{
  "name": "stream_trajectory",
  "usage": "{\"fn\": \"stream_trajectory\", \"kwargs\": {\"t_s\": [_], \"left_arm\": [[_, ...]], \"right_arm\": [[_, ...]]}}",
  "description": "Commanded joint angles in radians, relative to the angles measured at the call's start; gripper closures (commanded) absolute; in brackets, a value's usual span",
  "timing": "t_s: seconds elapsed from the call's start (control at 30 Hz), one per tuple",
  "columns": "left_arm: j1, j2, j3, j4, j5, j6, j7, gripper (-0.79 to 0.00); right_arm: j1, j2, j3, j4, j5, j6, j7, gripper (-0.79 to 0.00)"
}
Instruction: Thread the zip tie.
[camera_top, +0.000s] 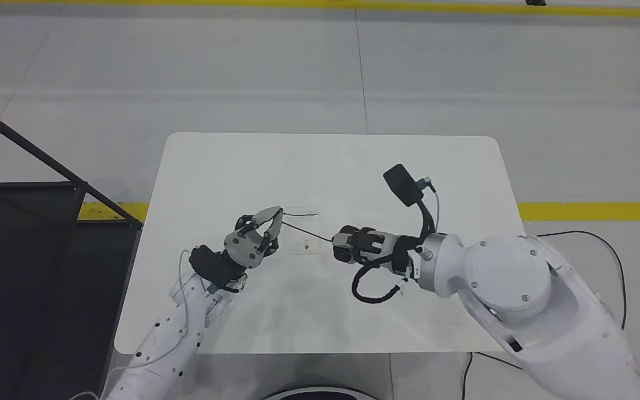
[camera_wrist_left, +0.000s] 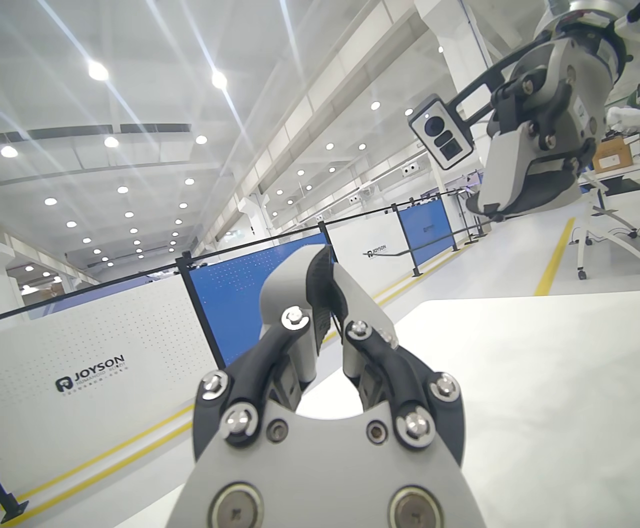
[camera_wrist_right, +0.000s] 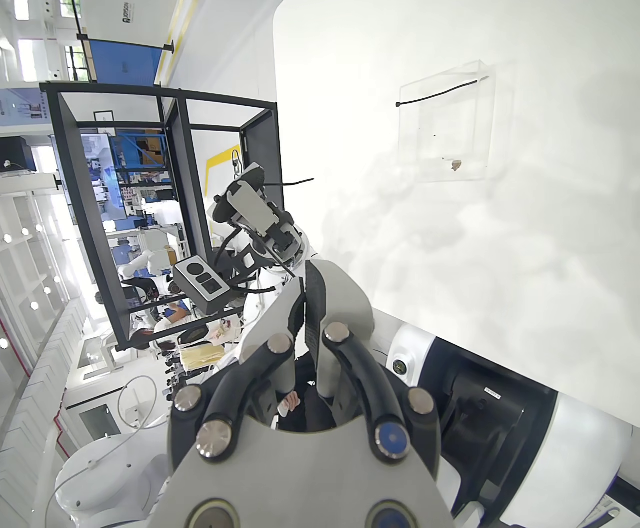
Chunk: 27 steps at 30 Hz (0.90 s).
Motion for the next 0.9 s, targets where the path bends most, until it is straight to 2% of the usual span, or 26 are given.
{"fn": "stream_trajectory", "kwargs": {"t_s": [0.0,0.87], "left_arm": [[-0.001,0.000,0.001,0.002,0.002,-0.003,0.002,0.000],[-0.004,0.000,0.008,0.006,0.014,-0.001,0.011,0.000]], "right_arm": [[-0.003,0.000,0.004,0.001,0.005,-0.005,0.001,0.000],[0.003,-0.009,0.011,0.035,0.053,-0.013,-0.014,0.000]]}}
